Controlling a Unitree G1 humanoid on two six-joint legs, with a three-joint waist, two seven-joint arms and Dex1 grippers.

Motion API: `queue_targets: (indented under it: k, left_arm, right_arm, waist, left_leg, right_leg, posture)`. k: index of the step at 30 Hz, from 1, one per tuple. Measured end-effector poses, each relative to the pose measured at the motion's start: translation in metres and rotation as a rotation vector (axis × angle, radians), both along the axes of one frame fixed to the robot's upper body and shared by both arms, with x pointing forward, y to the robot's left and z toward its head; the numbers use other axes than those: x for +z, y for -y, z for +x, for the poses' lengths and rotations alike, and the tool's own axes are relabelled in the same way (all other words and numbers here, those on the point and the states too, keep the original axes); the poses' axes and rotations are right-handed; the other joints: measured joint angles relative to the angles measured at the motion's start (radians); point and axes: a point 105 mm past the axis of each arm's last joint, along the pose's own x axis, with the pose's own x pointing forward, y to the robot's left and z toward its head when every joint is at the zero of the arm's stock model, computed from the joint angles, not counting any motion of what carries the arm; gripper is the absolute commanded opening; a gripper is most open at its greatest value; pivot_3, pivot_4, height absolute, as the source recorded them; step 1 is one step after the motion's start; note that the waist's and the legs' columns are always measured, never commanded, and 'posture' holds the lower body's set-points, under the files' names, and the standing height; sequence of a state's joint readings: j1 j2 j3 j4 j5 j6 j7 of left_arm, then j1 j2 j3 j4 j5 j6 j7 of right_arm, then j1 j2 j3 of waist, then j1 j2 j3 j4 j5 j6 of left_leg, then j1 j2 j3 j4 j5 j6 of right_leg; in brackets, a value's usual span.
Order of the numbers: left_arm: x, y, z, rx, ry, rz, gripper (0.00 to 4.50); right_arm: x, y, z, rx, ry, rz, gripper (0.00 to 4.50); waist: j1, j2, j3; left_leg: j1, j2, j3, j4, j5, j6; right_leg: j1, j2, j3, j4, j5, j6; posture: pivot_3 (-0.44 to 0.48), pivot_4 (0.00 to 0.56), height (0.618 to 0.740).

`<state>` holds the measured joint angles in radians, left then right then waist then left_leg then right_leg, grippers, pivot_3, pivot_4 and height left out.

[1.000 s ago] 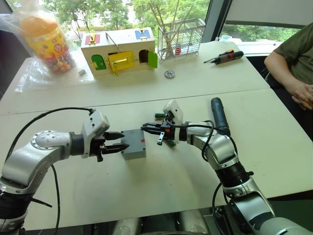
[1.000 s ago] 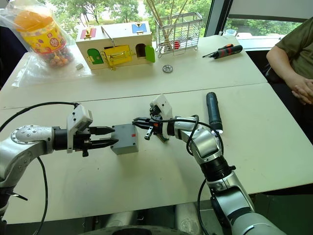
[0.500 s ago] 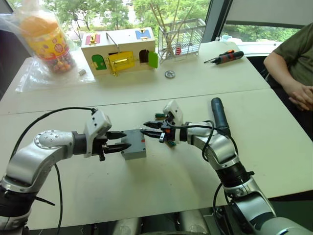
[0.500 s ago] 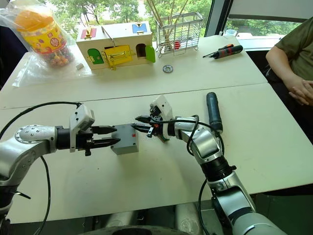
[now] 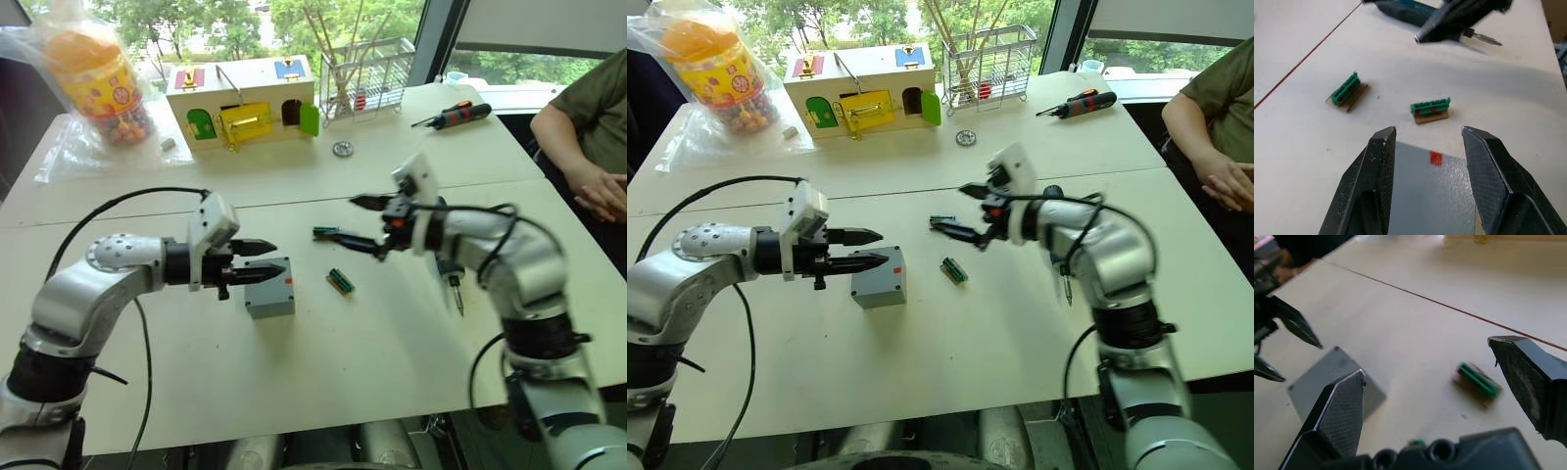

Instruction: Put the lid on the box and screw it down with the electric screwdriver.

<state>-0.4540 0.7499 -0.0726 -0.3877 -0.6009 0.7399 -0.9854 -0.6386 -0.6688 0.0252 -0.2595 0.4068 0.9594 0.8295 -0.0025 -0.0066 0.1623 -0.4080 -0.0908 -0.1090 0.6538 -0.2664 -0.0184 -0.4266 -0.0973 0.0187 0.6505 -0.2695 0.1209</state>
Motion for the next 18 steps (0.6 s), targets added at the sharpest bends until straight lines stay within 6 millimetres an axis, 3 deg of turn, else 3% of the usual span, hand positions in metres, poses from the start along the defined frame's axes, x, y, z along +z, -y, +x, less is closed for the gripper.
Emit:
queue_targets:
  k: [3,8,12,18]
  left_arm:
    - [0.002,0.019,-0.002,-0.083,0.039,0.008,2.15]
    - [-0.013,0.033,-0.007,-0.185,0.074,0.084,2.15]
    - [-0.022,0.043,-0.008,-0.231,0.097,0.095,2.15]
    - [-0.029,0.050,-0.005,-0.212,0.125,0.090,2.15]
  right_arm:
    - [0.007,0.030,0.002,-0.078,-0.052,-0.071,4.47]
    - [0.003,0.096,-0.003,-0.330,-0.371,-0.246,4.47]
    - [-0.015,0.105,-0.002,-0.373,-0.597,-0.230,4.47]
    - [-0.035,0.112,0.002,-0.387,-0.753,-0.285,4.47]
  waist:
    - [-0.012,0.000,0.000]
    - [-0.012,0.001,0.000]
    - [-0.013,0.001,0.000]
    - [-0.009,0.001,0.001]
  left_leg:
    - [0.000,0.001,0.001,0.000,0.000,0.000]
    - [0.000,0.002,0.003,-0.002,-0.001,0.001]
    - [0.000,0.002,0.006,0.000,-0.003,0.006]
    - [-0.001,0.001,0.006,0.003,-0.003,0.005]
  right_leg:
    - [0.000,0.000,0.001,0.000,0.000,0.000]
    - [-0.001,0.000,0.002,-0.001,0.000,0.000]
    - [-0.001,-0.001,0.004,-0.001,0.000,0.000]
    - [-0.001,0.000,0.004,-0.001,0.000,0.000]
  posture:
    - [0.000,0.150,0.740]
    - [0.000,0.150,0.740]
    - [0.000,0.150,0.740]
    - [0.000,0.150,0.740]
